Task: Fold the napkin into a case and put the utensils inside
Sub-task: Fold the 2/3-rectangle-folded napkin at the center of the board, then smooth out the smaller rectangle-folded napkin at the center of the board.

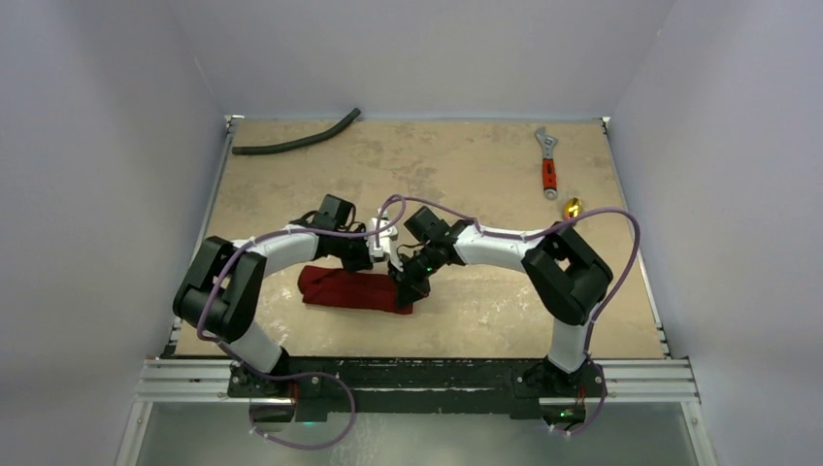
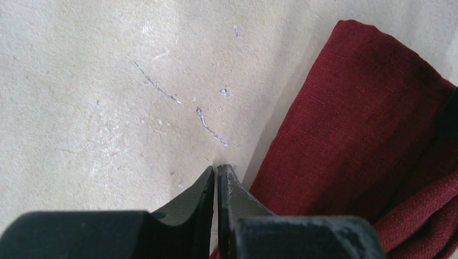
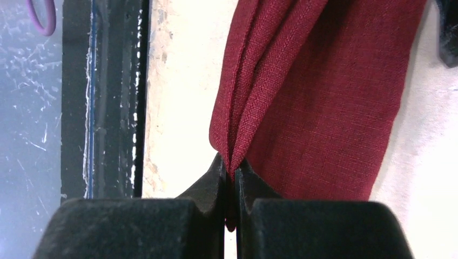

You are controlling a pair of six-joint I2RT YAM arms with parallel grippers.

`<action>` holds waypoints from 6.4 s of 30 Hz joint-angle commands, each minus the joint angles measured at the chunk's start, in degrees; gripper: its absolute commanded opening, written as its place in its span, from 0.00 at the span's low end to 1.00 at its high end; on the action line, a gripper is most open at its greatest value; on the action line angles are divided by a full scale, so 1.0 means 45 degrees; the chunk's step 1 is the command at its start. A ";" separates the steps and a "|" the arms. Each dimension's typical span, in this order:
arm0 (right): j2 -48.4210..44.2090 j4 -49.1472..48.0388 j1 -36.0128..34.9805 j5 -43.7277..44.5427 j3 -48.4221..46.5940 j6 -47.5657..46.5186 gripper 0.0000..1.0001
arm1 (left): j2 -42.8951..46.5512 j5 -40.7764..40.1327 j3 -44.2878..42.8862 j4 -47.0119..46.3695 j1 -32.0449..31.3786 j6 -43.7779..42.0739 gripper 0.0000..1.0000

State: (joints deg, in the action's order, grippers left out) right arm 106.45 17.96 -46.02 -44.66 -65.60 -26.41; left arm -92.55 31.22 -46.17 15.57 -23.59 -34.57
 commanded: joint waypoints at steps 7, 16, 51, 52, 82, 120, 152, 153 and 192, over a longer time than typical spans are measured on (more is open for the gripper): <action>-0.0396 -0.4259 0.1613 0.0767 0.2933 0.5724 0.03 | 0.0992 0.1354 0.0898 0.0855 -0.0500 -0.2715 0.04; -0.0332 -0.4486 0.1612 -0.0308 0.2733 0.5513 0.03 | 0.0895 0.1359 0.0788 0.0773 -0.0590 -0.3592 0.05; 0.0068 -0.6398 0.1731 -0.2831 0.2912 0.6989 0.04 | 0.1668 0.1976 0.0632 0.1377 0.0332 -0.5038 0.12; 0.0024 -0.6325 0.1731 -0.2804 0.2925 0.6945 0.04 | 0.1645 0.1898 0.0654 0.1060 0.0237 -0.5044 0.12; 0.2233 0.1030 0.1690 -0.3687 -0.0023 0.2633 0.07 | 0.2784 0.1354 0.1805 0.1147 -0.0851 -0.9435 0.00; -0.0773 -0.1250 0.2155 -0.4277 0.1127 0.4460 0.99 | 0.3963 0.0639 0.2598 0.4438 -0.2075 -1.3471 0.03; -0.2064 -0.7660 0.1457 0.4743 0.4457 0.8183 0.39 | 0.3755 0.1764 0.1617 0.1900 -0.2603 -0.9712 0.17; -0.2217 -0.7840 0.1453 0.4893 0.4617 0.8290 0.40 | 0.3700 0.1728 0.1600 0.1518 -0.2778 -0.9314 0.17; -0.5415 -0.9085 0.1731 0.1444 0.7357 0.8318 0.42 | 0.2954 -0.0193 0.3176 -0.2349 -0.3680 -0.6252 0.00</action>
State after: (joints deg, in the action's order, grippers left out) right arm 83.94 -21.32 -38.39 -32.91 -34.06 12.25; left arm -78.89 32.82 -32.91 11.38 -39.90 -65.52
